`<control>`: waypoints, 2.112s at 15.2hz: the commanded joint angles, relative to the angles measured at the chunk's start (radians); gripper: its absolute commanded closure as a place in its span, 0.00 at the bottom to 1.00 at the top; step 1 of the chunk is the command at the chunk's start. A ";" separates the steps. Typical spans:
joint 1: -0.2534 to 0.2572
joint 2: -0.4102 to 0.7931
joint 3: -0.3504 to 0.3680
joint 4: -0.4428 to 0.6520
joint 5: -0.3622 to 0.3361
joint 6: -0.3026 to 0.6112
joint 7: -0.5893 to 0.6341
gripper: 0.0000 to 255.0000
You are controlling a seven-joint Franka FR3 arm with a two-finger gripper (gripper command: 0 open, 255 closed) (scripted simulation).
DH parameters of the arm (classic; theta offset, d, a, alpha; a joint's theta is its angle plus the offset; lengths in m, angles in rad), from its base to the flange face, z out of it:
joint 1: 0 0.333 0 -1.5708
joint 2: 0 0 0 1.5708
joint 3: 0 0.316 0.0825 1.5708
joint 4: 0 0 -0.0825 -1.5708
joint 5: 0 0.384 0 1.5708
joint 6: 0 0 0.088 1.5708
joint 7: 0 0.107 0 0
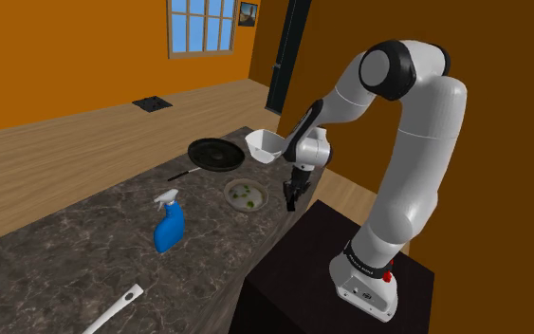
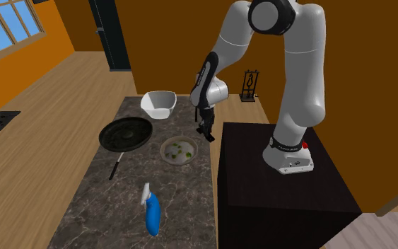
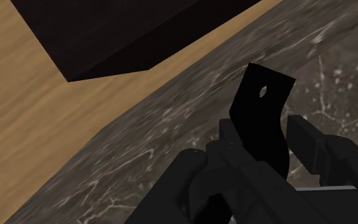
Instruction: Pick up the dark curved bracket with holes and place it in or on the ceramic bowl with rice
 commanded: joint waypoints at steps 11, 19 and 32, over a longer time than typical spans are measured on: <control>0.057 -0.210 -0.106 -0.039 -0.226 -0.142 0.174 1.00; 0.051 -0.345 -0.125 -0.040 -0.351 -0.256 0.272 1.00; 0.043 -0.502 -0.095 -0.005 -0.440 -0.430 0.383 1.00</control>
